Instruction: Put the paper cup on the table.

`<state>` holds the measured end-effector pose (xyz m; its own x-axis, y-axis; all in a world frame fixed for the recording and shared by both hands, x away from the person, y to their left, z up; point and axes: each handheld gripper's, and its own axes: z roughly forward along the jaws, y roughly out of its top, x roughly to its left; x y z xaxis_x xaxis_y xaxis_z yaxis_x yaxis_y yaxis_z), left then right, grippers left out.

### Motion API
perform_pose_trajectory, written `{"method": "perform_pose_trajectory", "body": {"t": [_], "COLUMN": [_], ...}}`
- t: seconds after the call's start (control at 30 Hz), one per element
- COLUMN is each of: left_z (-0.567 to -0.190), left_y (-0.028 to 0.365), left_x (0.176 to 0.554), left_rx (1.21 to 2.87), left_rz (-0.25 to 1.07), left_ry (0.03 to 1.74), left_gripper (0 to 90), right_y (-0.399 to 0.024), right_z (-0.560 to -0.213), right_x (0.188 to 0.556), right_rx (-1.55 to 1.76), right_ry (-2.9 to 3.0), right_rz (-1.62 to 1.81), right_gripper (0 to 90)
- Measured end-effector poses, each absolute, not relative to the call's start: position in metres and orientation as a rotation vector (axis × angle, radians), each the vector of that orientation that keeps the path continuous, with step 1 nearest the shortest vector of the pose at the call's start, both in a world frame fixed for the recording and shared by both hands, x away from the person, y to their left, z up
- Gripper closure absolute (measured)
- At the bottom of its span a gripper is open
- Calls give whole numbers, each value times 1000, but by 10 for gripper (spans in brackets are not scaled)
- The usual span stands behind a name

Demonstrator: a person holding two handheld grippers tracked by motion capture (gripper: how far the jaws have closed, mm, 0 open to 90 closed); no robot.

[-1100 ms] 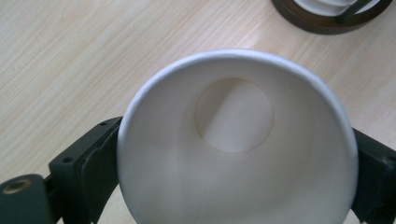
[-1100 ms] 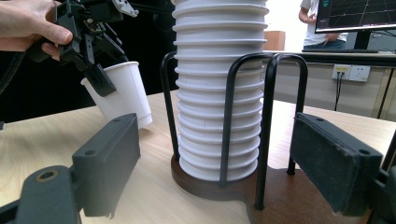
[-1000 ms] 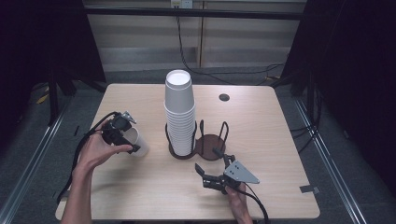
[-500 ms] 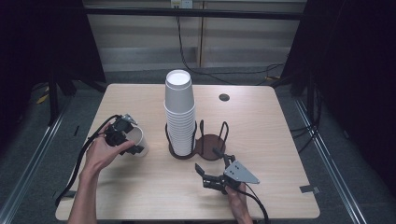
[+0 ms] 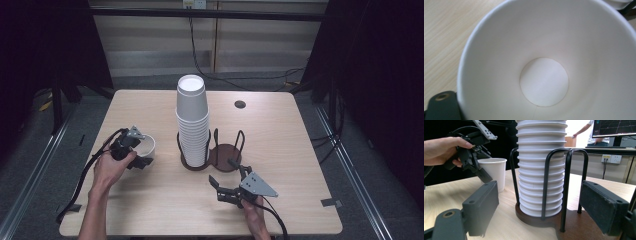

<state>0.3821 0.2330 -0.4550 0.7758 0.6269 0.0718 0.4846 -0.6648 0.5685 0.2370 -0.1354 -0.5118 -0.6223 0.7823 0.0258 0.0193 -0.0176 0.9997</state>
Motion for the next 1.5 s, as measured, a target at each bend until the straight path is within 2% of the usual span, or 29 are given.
{"method": "perform_pose_trajectory", "body": {"t": [0.6,1.1,1.5], "left_z": [-474,-467,-453], "left_y": [266,286,280], "left_x": [362,314,256], "left_rx": [2249,2063,1867], "left_rz": [325,456,579], "left_ry": [904,966,880], "left_gripper": [156,159,166], "right_y": [-135,-135,-135], "right_z": [-512,-512,-512], "right_x": [237,237,237], "right_rx": [840,840,841], "right_ry": [1686,1685,1685], "right_rz": [1699,1699,1699], "right_gripper": [153,152,152]}}
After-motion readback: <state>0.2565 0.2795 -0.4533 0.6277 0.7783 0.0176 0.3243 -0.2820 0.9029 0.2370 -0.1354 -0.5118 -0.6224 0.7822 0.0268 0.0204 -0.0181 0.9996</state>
